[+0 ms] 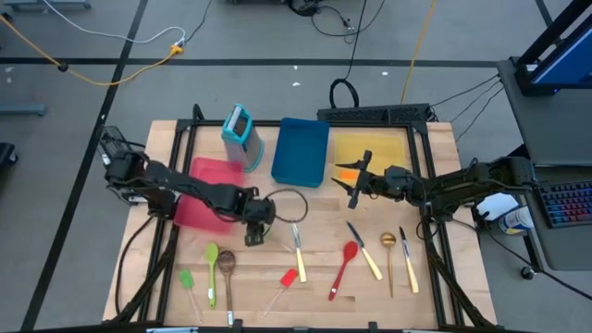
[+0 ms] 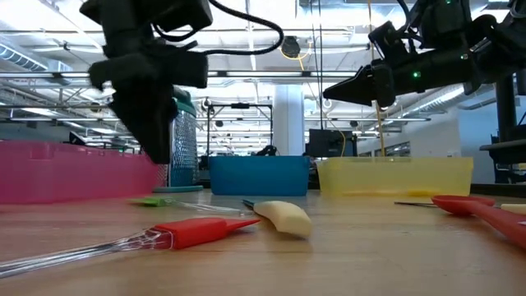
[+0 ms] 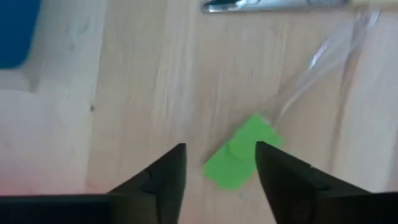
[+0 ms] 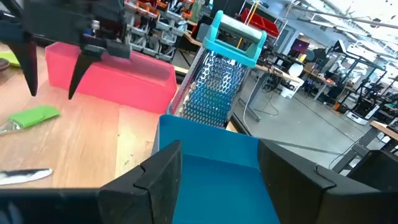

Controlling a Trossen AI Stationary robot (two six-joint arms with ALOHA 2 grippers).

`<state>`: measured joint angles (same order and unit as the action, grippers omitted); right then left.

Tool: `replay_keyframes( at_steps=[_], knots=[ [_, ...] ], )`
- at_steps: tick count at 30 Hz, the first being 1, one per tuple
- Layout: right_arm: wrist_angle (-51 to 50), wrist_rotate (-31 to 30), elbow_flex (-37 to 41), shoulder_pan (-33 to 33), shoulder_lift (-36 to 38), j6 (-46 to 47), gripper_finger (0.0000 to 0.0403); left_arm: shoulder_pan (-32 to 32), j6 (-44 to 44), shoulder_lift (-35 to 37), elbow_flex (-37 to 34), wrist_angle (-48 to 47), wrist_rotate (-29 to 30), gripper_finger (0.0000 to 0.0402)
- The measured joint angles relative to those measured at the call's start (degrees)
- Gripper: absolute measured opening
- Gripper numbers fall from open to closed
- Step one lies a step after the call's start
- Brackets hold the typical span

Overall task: Pick & Place Kitchen Items
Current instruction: Put the top green spatula into the yellow bin

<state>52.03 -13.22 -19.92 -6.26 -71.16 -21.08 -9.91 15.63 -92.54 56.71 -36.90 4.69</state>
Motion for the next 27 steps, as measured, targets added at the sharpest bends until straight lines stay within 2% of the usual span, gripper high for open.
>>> replay_keyframes(
  at_steps=[7, 11, 14, 18, 22, 27],
  knots=[
    [-0.2, 0.0, 0.0, 0.0, 0.0, 0.3, 0.0201, -3.8, -6.7, -5.9, 0.0, -0.2, 1.4, 0.0259],
    [-0.3, 0.0, 0.0, 0.0, 0.0, 0.3, 0.0201, -4.1, -9.5, -8.7, 0.3, 0.1, 3.4, 0.0262],
    [-0.3, 0.0, 0.0, 0.0, 0.0, 0.3, 0.0201, -3.5, -10.1, -9.9, 0.3, 0.0, 2.4, 0.0251],
    [-0.6, 0.0, 0.0, 0.0, 0.0, 0.4, 0.0201, -2.7, -11.1, -10.0, 0.2, 0.8, -1.5, 0.0210],
    [-0.8, 0.0, 0.0, 0.0, 0.0, 0.5, 0.0201, -1.2, -10.9, -10.0, 0.2, 1.4, -5.4, 0.0140],
    [-0.9, 0.0, 0.0, 0.0, 0.0, 0.8, 0.0201, 0.4, -9.2, -10.1, 0.1, 2.1, -6.1, 0.0053]
  ],
)
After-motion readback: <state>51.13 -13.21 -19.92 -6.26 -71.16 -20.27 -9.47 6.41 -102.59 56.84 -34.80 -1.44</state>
